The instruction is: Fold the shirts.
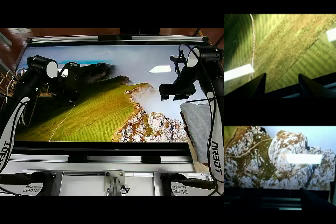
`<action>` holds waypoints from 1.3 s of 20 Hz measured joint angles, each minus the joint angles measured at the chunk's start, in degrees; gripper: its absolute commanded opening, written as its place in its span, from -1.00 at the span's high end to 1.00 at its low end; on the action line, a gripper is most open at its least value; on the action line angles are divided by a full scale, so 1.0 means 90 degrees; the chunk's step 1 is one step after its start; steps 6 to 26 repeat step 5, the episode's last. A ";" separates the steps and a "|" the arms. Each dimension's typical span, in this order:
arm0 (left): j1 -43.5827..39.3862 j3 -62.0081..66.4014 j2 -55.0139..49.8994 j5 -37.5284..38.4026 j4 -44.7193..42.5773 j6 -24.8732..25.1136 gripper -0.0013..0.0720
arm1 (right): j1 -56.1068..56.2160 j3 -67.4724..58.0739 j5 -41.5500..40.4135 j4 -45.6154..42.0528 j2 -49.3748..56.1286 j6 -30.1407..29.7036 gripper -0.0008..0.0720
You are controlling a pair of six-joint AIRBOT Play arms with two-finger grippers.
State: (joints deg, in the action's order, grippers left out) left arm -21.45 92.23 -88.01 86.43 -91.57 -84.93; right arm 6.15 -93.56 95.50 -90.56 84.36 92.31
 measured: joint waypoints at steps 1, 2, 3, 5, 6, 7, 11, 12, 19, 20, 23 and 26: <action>0.0000 0.0000 0.0000 -0.0022 0.0000 0.0000 -0.34 | 0.0000 0.0000 -0.0002 0.0000 0.0000 0.0000 -0.63; 0.0000 0.0000 0.0000 -0.0044 -0.0002 0.0000 -0.34 | 0.0000 0.0000 -0.0002 0.0000 0.0000 0.0000 -0.63; 0.0000 0.0000 0.0000 -0.0056 -0.0005 -0.0002 -0.34 | 0.0000 0.0000 0.0000 0.0000 0.0000 0.0000 -0.63; 0.0000 0.0000 0.0000 -0.0070 -0.0010 -0.0002 -0.34 | 0.0000 0.0000 0.0000 0.0000 0.0000 0.0000 -0.63; 0.0000 0.0000 0.0000 -0.0070 -0.0010 -0.0002 -0.34 | 0.0000 0.0000 0.0000 0.0000 0.0000 0.0000 -0.63; 0.0000 0.0000 0.0000 -0.0070 -0.0010 -0.0002 -0.34 | 0.0000 0.0000 0.0000 0.0000 0.0000 0.0000 -0.63; 0.0000 0.0000 0.0000 -0.0070 -0.0010 -0.0002 -0.34 | 0.0000 0.0000 0.0000 0.0000 0.0000 0.0000 -0.63; 0.0000 0.0000 0.0000 -0.0070 -0.0010 -0.0002 -0.34 | 0.0000 0.0000 0.0000 0.0000 0.0000 0.0000 -0.63; 0.0000 0.0000 0.0000 -0.0070 -0.0010 -0.0002 -0.34 | 0.0000 0.0000 0.0000 0.0000 0.0000 0.0000 -0.63; 0.0000 0.0000 0.0000 -0.0070 -0.0010 -0.0002 -0.34 | 0.0000 0.0000 0.0000 0.0000 0.0000 0.0000 -0.63; 0.0000 0.0000 0.0000 -0.0070 -0.0010 -0.0002 -0.34 | 0.0000 0.0000 0.0000 0.0000 0.0000 0.0000 -0.63; 0.0000 0.0000 0.0000 -0.0070 -0.0010 -0.0002 -0.34 | 0.0000 0.0000 0.0000 0.0000 0.0000 0.0000 -0.63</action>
